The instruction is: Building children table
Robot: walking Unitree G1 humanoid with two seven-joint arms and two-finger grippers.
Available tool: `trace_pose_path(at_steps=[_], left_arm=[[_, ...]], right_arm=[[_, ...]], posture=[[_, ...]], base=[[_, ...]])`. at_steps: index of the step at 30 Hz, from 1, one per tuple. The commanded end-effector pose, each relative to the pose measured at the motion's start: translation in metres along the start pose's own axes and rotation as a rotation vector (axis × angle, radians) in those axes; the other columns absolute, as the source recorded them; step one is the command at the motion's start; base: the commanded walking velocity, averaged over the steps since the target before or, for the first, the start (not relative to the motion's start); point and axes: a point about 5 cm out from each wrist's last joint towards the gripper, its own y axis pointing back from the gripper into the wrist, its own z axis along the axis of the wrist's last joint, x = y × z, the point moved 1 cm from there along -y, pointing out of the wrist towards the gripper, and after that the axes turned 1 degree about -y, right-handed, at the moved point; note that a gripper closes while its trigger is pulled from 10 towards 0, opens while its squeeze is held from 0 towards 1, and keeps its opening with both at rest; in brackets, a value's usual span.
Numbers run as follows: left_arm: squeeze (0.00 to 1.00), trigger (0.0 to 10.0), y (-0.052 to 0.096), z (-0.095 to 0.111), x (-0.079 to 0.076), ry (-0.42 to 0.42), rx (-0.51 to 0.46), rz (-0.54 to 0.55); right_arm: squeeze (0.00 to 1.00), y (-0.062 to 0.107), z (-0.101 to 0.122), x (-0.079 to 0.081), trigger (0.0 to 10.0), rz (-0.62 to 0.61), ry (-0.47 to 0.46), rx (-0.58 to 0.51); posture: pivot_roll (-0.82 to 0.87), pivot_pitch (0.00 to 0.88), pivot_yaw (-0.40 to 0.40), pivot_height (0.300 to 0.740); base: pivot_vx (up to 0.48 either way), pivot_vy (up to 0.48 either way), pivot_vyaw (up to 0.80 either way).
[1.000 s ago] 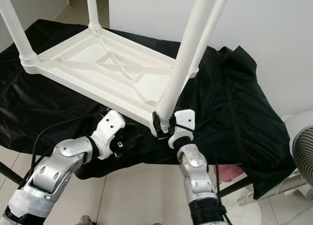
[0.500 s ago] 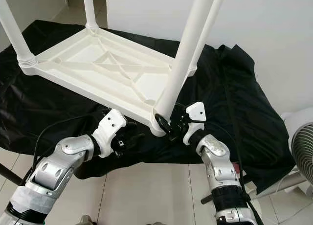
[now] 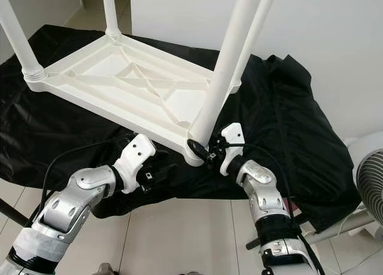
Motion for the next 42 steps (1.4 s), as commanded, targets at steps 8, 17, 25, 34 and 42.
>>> trace_pose_path(at_steps=[8,17,25,34,42], left_arm=[[0.0,10.0,-0.004,0.003,-0.003,-0.013,-0.004,-0.01],[0.0,10.0,-0.004,0.001,-0.005,-0.008,-0.003,-0.01],[0.0,10.0,0.001,-0.006,-0.004,0.016,0.012,0.023],[0.0,10.0,0.005,-0.014,0.005,0.028,0.041,0.065],[0.0,10.0,0.01,-0.019,0.02,0.04,0.043,0.144]], right_arm=[[0.0,-0.006,-0.006,0.0,10.0,-0.065,0.003,0.007],[0.0,-0.005,-0.007,-0.004,10.0,-0.168,-0.016,0.004],[0.0,0.0,-0.01,-0.004,10.0,-0.331,-0.008,0.011],[0.0,-0.001,-0.019,0.013,10.0,-0.562,-0.047,0.022],[0.0,-0.004,-0.016,0.021,10.0,-0.692,-0.113,-0.016]], posture=[[0.03,0.055,-0.112,0.74],[0.04,0.049,-0.119,0.74],[0.04,0.048,-0.122,0.74],[0.02,0.045,-0.125,0.74],[0.01,0.039,-0.121,0.74]], base=[[0.0,0.0,0.0],[0.0,0.0,0.0],[0.0,0.0,0.0],[0.0,0.0,0.0],[0.0,0.0,0.0]])
